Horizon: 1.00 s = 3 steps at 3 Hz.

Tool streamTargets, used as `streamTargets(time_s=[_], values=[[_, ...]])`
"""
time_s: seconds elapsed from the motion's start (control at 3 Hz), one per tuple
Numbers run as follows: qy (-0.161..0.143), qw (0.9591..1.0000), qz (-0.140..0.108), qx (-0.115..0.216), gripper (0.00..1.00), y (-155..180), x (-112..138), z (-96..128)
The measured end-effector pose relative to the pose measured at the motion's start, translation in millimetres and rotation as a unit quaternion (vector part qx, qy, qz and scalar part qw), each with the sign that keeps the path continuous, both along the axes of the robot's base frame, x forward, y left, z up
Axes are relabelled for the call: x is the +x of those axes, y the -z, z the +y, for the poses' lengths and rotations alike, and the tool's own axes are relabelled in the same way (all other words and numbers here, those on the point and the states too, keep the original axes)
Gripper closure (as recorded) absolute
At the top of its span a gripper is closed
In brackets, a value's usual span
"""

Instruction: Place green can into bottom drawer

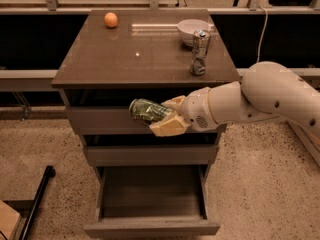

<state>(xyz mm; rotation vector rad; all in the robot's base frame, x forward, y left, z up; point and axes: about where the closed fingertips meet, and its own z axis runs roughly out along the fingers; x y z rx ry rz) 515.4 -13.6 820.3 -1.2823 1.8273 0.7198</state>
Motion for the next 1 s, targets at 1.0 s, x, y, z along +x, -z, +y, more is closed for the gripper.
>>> streamTargets(time_s=[1.0], values=[[-0.007,0.9990,0.042,0.013,1.00,120.4,-10.6,18.2]])
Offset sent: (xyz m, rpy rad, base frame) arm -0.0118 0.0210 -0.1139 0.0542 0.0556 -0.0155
